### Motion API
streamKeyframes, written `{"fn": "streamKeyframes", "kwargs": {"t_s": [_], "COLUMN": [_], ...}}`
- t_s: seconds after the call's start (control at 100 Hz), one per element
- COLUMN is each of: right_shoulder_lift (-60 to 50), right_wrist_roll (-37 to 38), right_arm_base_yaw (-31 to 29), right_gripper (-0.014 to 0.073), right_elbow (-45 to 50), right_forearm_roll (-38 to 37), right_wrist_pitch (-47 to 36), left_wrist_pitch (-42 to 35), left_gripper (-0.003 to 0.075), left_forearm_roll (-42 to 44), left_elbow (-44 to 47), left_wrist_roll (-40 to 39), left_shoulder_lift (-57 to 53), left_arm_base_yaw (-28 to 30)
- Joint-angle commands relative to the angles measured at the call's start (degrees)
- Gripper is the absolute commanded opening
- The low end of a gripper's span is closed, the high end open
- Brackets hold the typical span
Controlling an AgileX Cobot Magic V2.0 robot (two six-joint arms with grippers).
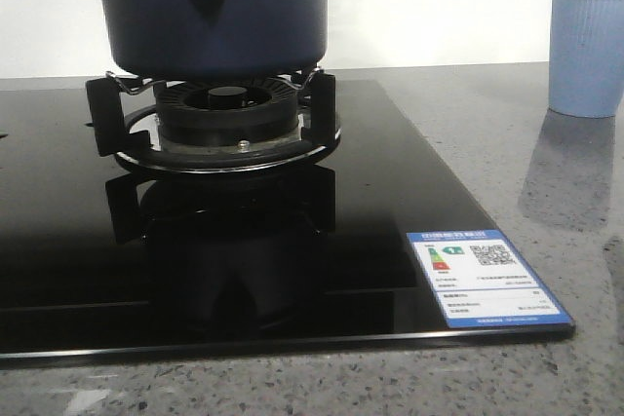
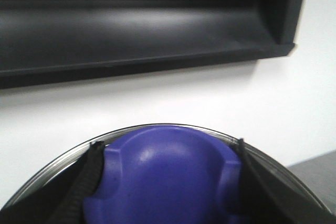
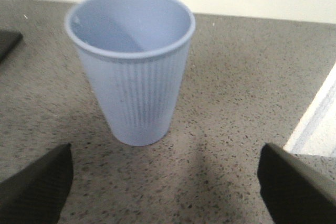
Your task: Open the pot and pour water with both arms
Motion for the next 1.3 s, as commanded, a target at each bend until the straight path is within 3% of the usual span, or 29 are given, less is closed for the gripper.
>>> {"fn": "streamKeyframes", "kwargs": {"t_s": [0.0, 0.25, 0.53, 0.79, 1.29], "right_shoulder_lift": [-4.5, -12.1, -12.5, -12.5, -12.5], "right_wrist_roll": [1.1, 1.8, 1.9, 1.9, 1.9], "right_arm_base_yaw": [-0.3, -0.3, 1.2, 1.2, 1.2], "right_gripper": [0.0646, 0.0646, 0.0646, 0.0646, 0.0646], "right_elbow": [0.3, 3.5, 3.5, 3.5, 3.5], "right_forearm_roll": [0.8, 0.8, 0.8, 0.8, 0.8], "right_wrist_pitch": [-2.1, -3.0, -3.1, -3.1, -3.2], "left_wrist_pitch": [-5.7, -10.7, -15.8, -18.2, -16.0], "left_gripper": [0.0337, 0.0337, 0.0337, 0.0337, 0.0337], "left_forearm_roll": [-0.8, -0.8, -0.8, -0.6, -0.6], "left_elbow": [-2.1, -2.1, -2.1, -2.1, -2.1], "left_wrist_roll": [0.0, 0.0, 0.0, 0.0, 0.0], "left_shoulder_lift": [0.8, 9.5, 17.3, 20.1, 20.6], "left_arm_base_yaw": [-2.9, -9.1, -12.2, -12.4, -12.4]}}
